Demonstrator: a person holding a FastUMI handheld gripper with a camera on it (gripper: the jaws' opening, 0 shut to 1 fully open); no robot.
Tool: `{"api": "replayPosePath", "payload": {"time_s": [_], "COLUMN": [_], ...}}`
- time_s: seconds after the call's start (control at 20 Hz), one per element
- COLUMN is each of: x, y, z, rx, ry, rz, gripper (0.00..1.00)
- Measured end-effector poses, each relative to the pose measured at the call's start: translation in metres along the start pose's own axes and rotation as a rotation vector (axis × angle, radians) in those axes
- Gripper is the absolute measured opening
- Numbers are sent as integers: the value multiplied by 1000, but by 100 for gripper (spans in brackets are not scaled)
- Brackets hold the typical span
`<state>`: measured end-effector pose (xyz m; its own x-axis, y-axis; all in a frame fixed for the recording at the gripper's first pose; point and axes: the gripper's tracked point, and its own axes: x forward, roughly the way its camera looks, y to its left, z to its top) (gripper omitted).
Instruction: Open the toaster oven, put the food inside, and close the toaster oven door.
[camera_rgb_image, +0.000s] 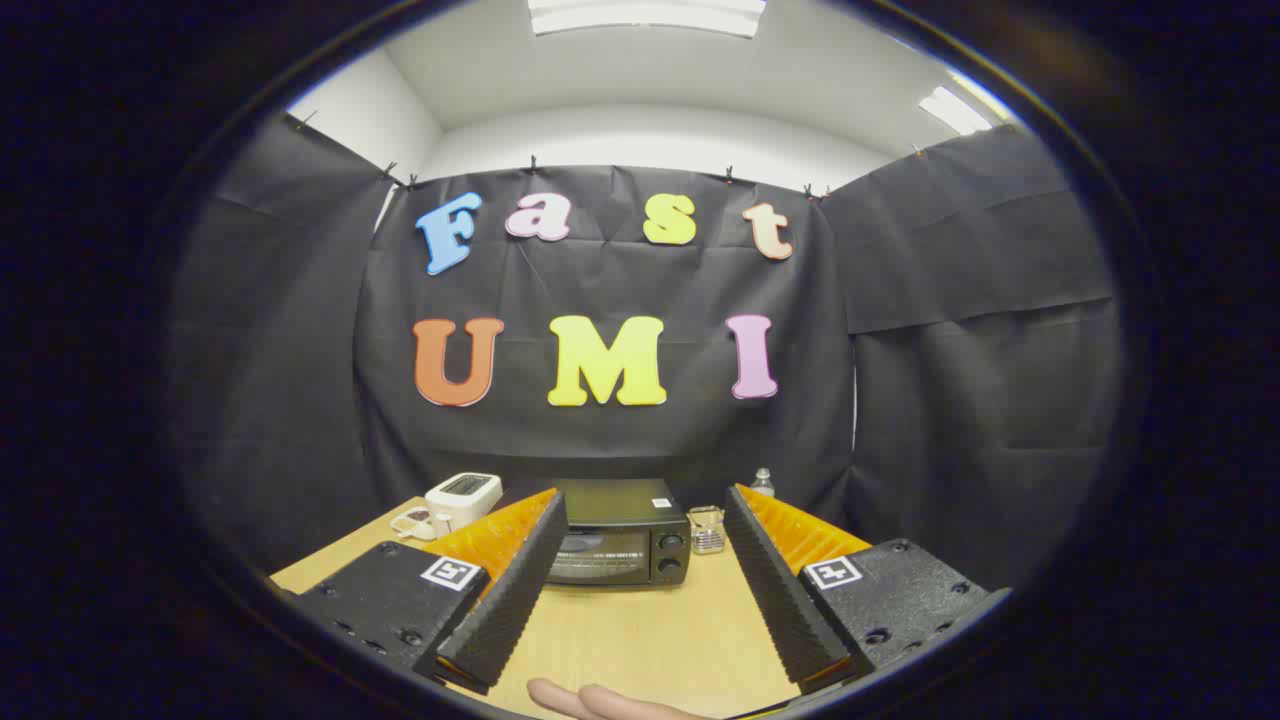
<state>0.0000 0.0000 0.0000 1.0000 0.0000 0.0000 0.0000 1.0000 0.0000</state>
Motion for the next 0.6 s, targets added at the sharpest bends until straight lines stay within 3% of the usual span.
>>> {"api": "replayPosePath", "payload": {"time_s": [0.6], "x": [16], "y": [-4], "z": [-8], "rx": [13], "ry": [17], "rz": [-25], "gripper": [100]}}
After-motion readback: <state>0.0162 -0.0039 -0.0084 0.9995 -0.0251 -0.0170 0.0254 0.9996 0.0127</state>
